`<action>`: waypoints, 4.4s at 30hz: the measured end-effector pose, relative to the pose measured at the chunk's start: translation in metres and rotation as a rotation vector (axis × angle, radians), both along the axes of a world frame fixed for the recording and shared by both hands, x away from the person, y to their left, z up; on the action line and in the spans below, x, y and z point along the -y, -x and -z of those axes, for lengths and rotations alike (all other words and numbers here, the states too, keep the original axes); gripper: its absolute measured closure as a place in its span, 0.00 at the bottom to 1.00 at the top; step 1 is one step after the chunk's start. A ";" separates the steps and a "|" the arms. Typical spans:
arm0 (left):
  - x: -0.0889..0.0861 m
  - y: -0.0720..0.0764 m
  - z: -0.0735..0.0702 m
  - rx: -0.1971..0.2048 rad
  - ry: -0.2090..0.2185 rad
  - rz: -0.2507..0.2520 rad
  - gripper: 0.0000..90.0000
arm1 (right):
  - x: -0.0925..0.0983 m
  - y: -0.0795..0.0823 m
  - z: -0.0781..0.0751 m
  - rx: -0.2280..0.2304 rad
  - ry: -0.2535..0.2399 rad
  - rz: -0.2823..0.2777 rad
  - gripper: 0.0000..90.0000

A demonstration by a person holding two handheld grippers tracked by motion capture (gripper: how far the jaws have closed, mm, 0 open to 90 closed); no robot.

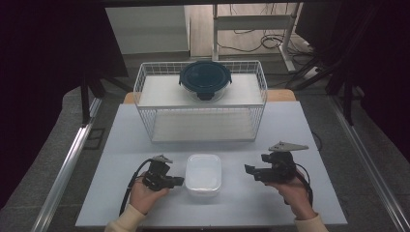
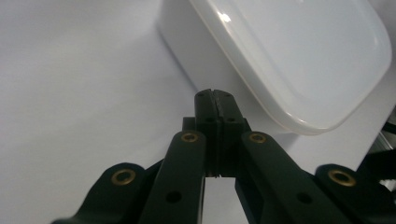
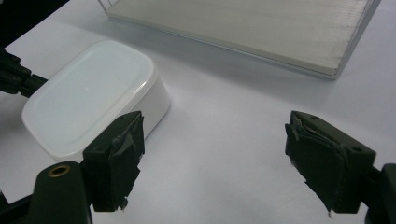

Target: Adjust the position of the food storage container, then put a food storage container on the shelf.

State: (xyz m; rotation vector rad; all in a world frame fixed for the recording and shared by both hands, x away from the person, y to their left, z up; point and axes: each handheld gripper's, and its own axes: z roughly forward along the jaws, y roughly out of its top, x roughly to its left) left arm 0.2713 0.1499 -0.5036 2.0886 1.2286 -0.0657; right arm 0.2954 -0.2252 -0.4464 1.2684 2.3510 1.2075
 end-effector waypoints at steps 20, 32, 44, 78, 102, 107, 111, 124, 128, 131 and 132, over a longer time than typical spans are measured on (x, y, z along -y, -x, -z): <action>-0.036 0.023 -0.053 0.203 0.068 -0.161 0.32 | 0.000 0.002 -0.004 0.010 -0.007 -0.009 0.22; -0.044 0.024 -0.053 0.205 0.077 -0.183 0.27 | 0.001 0.002 -0.005 0.011 -0.011 -0.008 0.22; -0.043 0.023 -0.052 0.197 0.094 -0.196 0.25 | 0.000 0.006 -0.012 0.043 -0.048 -0.018 0.21; -0.025 -0.008 -0.025 0.006 0.287 -0.146 0.30 | -0.062 -0.009 0.019 -0.178 -0.168 -0.111 0.37; -0.008 -0.024 0.000 -0.100 0.359 -0.115 0.40 | -0.072 -0.014 0.042 -0.298 -0.228 -0.090 0.48; -0.008 -0.024 0.000 -0.104 0.373 -0.112 0.42 | -0.072 -0.014 0.045 -0.315 -0.246 -0.081 0.49; -0.008 -0.025 0.003 -0.119 0.376 -0.116 0.43 | -0.073 -0.015 0.047 -0.333 -0.253 -0.078 0.52; -0.008 -0.026 0.013 -0.180 0.428 -0.141 0.60 | -0.071 -0.015 0.051 -0.374 -0.277 -0.057 0.62; -0.008 -0.023 0.013 -0.179 0.432 -0.165 0.66 | -0.068 -0.015 0.050 -0.393 -0.304 -0.029 0.70; -0.011 -0.021 0.012 -0.177 0.453 -0.176 0.73 | -0.065 -0.014 0.050 -0.409 -0.332 -0.014 0.74; -0.012 -0.020 0.010 -0.168 0.459 -0.177 0.76 | -0.064 -0.014 0.050 -0.412 -0.342 -0.011 0.75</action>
